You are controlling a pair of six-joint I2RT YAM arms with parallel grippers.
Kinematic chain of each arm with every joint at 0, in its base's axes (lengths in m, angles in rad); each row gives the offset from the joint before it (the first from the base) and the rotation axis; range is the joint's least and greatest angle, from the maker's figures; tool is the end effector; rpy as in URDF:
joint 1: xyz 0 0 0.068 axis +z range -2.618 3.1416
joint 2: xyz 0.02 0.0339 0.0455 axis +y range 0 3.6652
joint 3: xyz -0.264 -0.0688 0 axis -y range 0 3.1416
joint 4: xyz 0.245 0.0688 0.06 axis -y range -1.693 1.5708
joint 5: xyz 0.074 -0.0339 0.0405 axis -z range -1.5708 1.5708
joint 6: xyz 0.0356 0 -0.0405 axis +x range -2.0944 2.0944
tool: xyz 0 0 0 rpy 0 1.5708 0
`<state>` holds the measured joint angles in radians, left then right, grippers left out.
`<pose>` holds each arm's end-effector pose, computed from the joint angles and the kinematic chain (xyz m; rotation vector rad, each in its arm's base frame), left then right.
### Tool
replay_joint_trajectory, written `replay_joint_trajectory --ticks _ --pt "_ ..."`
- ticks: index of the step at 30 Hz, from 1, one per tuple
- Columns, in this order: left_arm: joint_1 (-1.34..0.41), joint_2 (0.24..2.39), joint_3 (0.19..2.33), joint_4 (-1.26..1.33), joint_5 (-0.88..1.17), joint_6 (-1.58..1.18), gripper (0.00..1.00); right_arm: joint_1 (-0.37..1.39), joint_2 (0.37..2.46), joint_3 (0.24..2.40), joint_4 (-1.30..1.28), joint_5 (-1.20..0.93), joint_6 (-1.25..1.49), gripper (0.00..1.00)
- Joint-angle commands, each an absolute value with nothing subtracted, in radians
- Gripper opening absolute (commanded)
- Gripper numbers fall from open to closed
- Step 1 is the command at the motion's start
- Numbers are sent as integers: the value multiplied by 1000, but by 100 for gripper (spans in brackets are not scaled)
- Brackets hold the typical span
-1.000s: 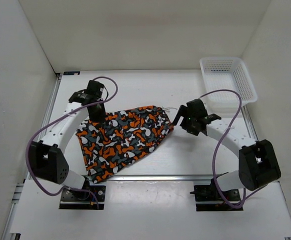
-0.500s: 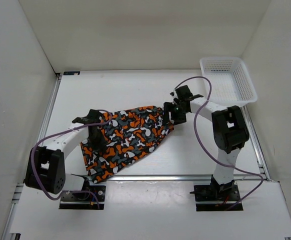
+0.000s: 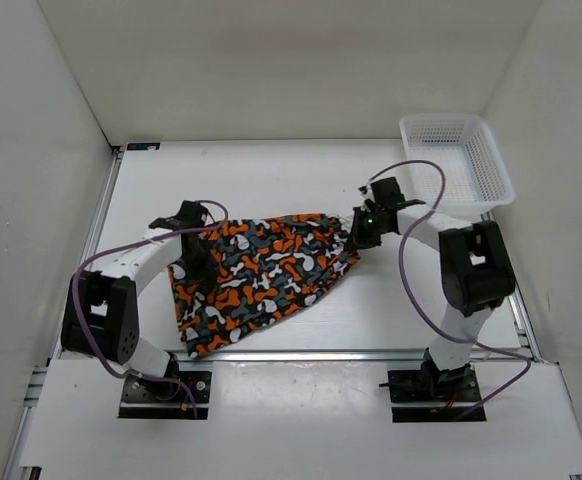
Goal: Fold and stack the shorts
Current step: Fold the shorts
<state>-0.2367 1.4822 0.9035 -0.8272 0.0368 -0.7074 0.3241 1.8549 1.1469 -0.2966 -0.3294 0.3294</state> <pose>0.2452 -0.0605 0.1846 -0.6968 2.9253 -0.1623 0.3536 0.1309 0.1623 -0.1203 2.6333 0.6603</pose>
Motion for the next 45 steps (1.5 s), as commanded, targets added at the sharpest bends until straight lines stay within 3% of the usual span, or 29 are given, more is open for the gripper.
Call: replay_joint_trajectory --ticks 1,10,17,31,45 --pt "-230 1479 992 -810 18 -652 10 229 1709 1085 -340 -157 397 0" --pt "-239 1539 1150 -847 12 -614 10 178 1427 1058 -549 155 377 0" --pt "-239 1724 1216 -781 43 -603 10 178 1414 1156 -597 230 327 0" --pt "-250 1971 1406 -707 115 -575 10 337 1595 1420 -638 212 288 0" --pt "-259 2052 1417 -687 172 -557 10 679 1959 1942 -742 222 288 0"
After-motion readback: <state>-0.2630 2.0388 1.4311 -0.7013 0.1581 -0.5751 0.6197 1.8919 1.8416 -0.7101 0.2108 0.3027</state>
